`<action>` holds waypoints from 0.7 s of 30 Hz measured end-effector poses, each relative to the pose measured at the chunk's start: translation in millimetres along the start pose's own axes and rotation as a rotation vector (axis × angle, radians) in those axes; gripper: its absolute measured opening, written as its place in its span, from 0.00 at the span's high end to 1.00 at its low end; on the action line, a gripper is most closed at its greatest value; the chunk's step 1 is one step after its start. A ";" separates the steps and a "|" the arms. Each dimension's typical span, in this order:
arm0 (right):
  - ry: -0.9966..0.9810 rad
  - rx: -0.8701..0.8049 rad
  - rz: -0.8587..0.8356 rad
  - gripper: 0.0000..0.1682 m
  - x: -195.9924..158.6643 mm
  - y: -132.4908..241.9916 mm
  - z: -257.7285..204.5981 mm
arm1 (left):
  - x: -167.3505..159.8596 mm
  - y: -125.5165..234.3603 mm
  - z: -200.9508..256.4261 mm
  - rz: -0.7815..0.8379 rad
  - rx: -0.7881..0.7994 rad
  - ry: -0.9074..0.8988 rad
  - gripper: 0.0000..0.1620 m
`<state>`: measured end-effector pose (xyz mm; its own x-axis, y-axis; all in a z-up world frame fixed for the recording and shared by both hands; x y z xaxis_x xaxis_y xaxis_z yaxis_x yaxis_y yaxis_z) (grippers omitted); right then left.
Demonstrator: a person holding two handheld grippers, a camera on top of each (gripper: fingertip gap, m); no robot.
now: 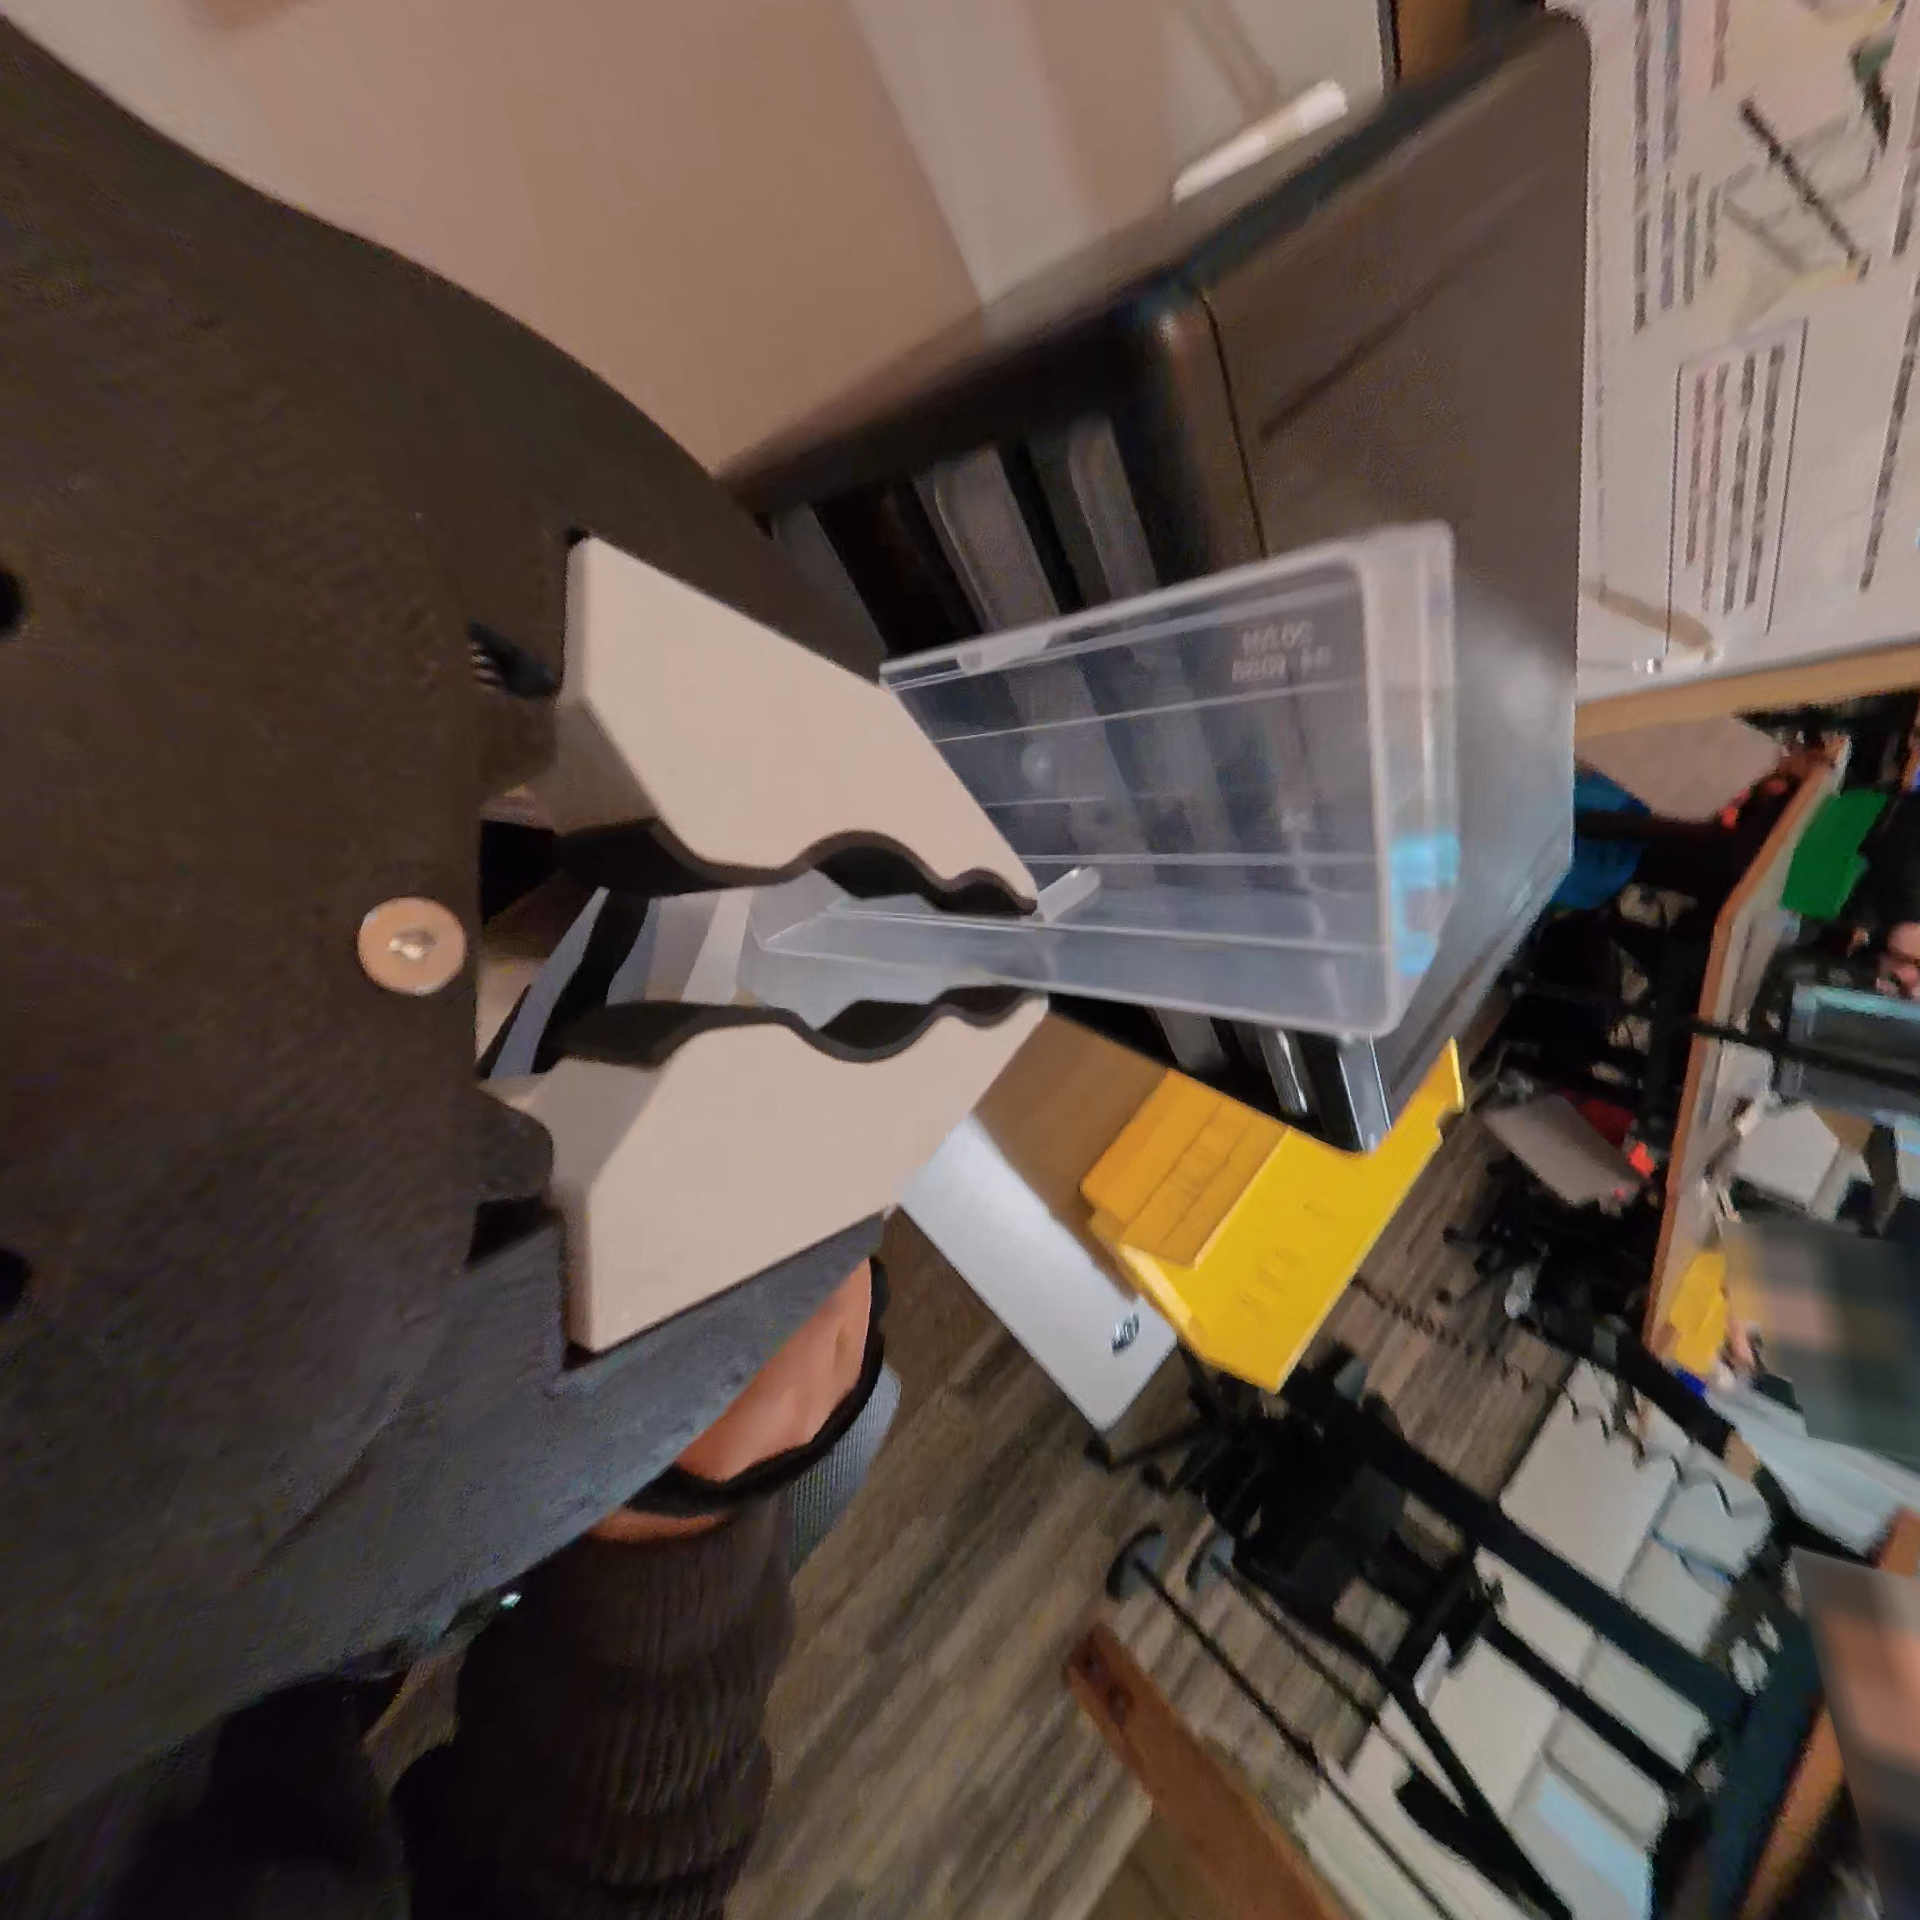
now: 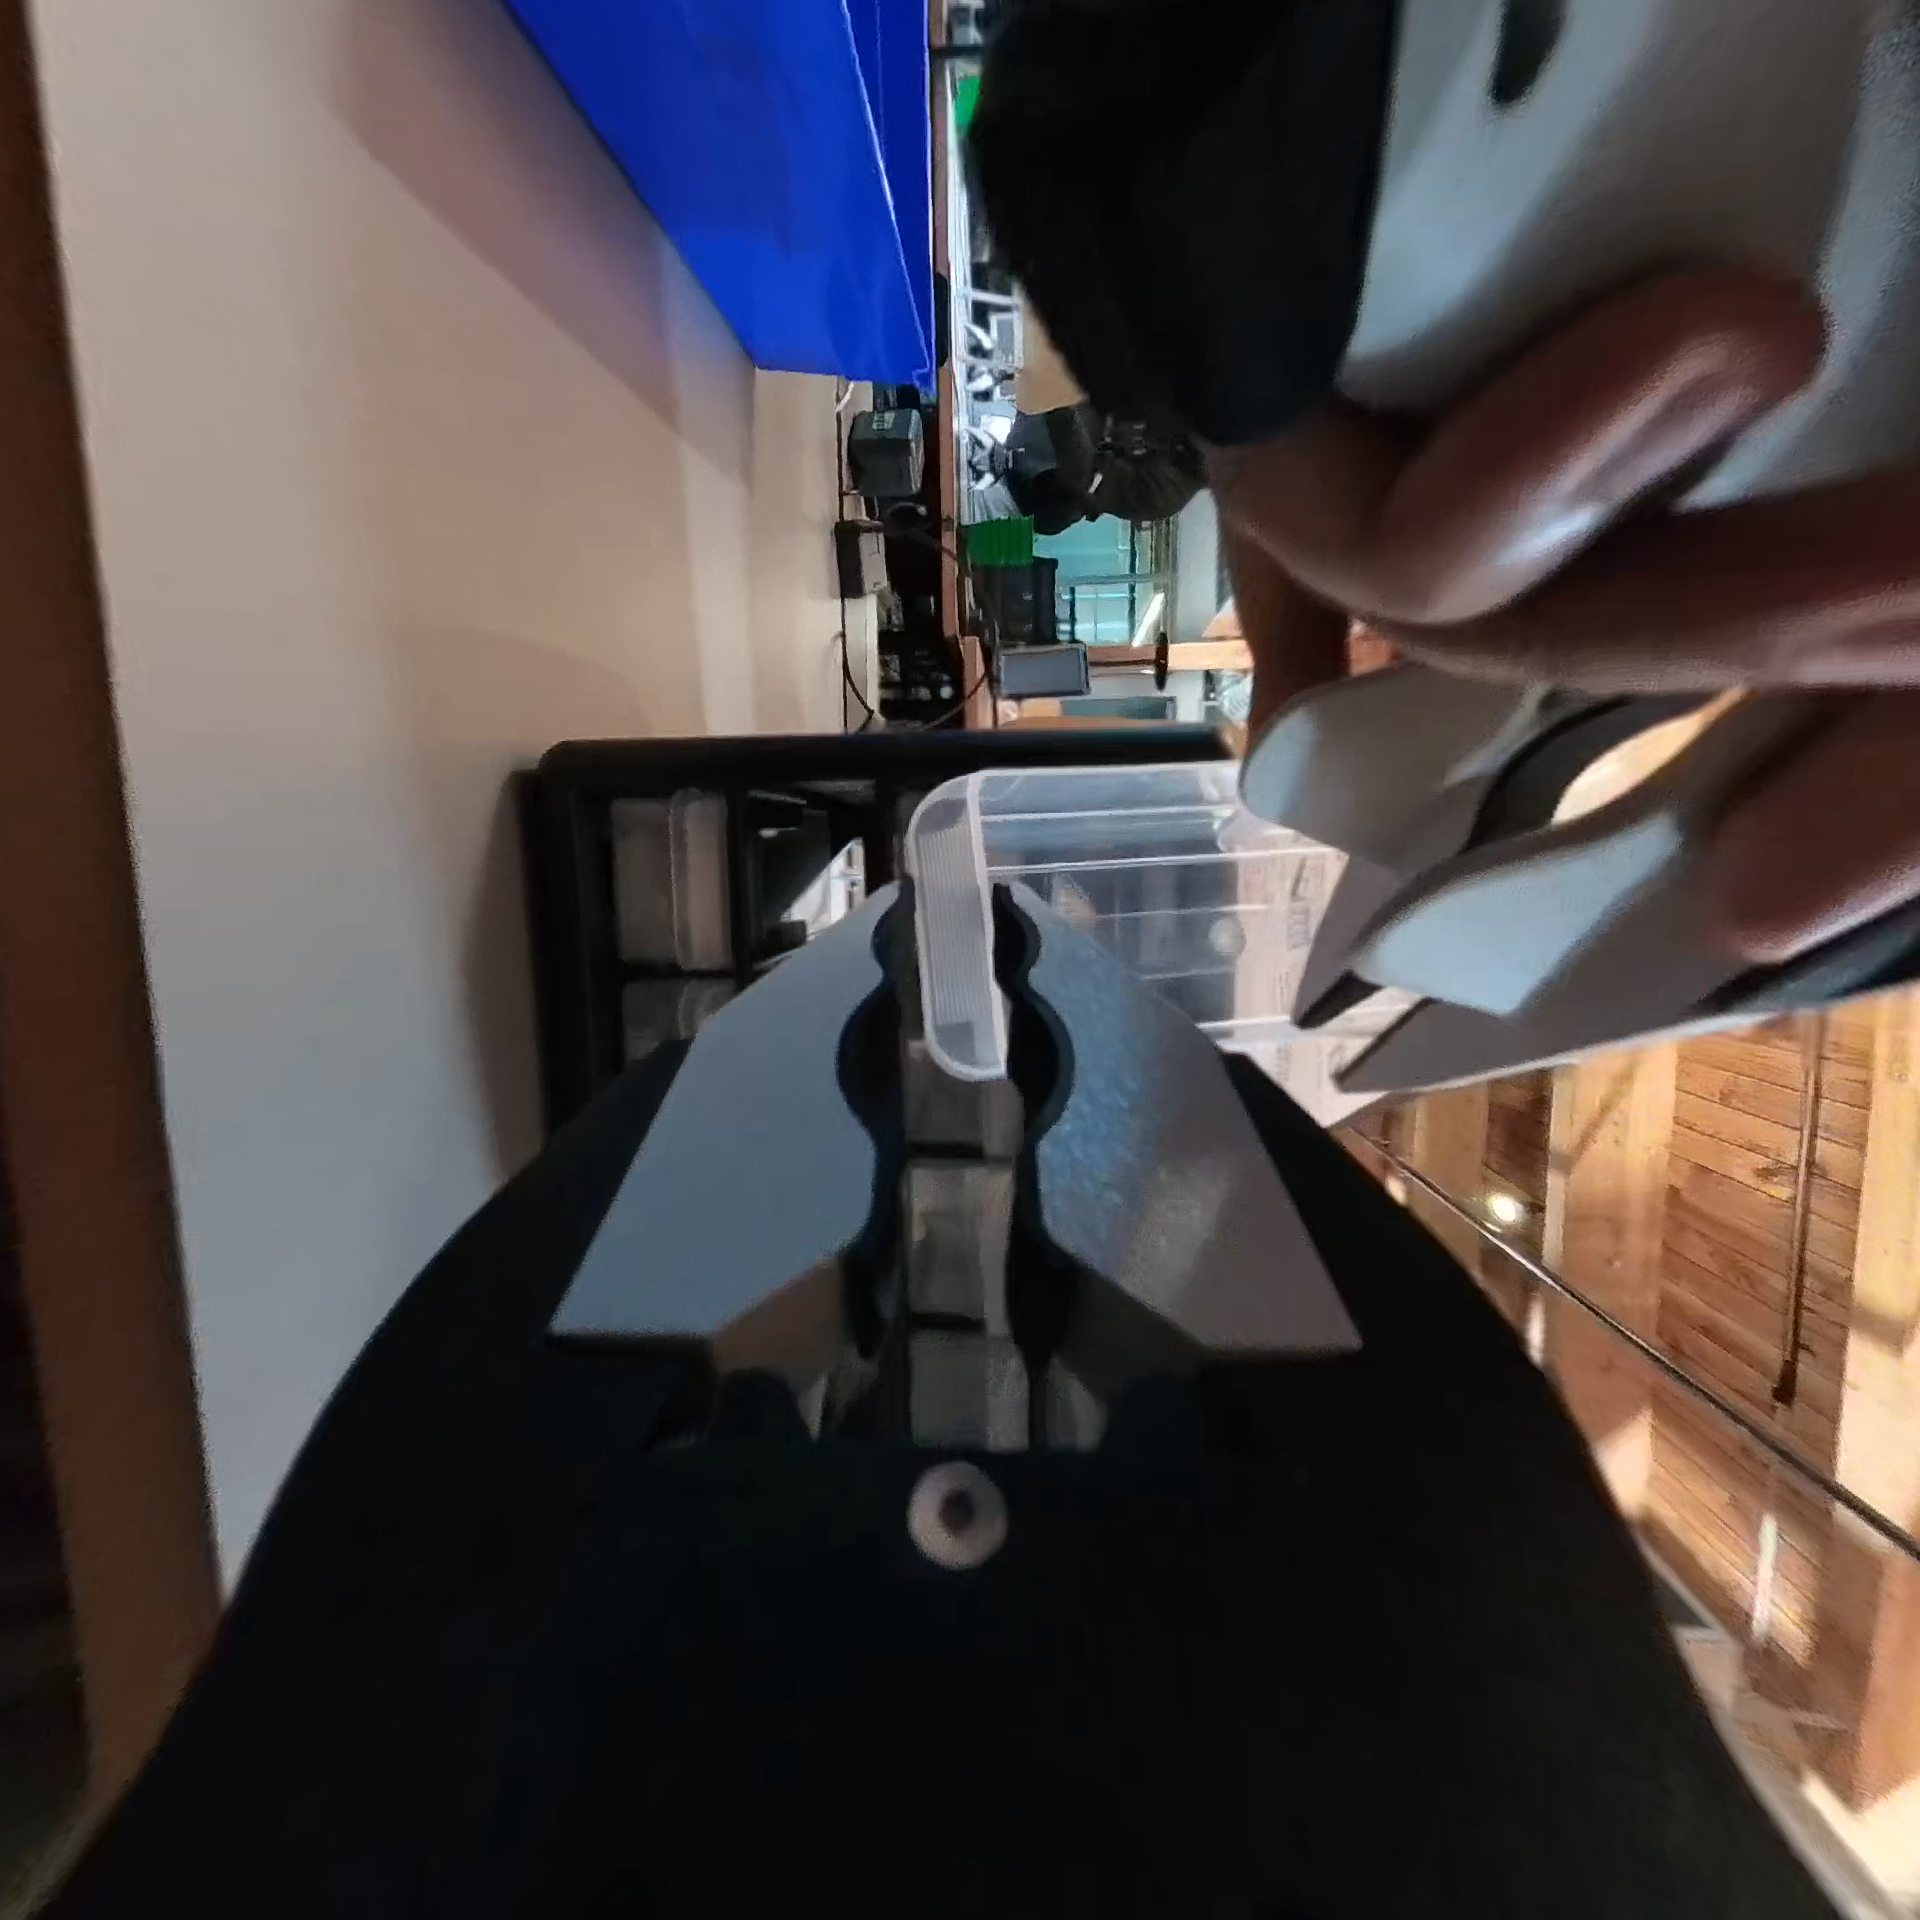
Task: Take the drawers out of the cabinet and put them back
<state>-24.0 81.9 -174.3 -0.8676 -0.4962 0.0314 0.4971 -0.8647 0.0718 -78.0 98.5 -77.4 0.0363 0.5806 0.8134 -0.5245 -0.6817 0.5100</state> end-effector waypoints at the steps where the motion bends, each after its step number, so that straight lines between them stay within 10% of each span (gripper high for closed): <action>1: -0.018 0.008 0.011 0.93 -5.5 5.9 0.3 | 1.3 -0.6 5.2 0.007 -0.039 -0.004 0.88; 21: -0.233 0.457 0.287 0.93 -49.2 46.5 29.2 | 2.2 35.1 -10.5 0.136 -0.193 0.020 0.65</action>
<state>41.6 68.4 -143.4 -0.7033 -0.6308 0.3278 0.7034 -0.5510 0.4489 -105.2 80.6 -60.6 -0.0618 0.4990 0.8644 -0.6762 -0.6579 0.3315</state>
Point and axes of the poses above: each gripper's, where its closed fingertips meet, y back along the fingers, x out of its top, z = x × y across the jaws, the point moved 8 cm from there along y, back along the fingers, and after that the axes turned 14 degrees about -z, right-handed, at the moved point
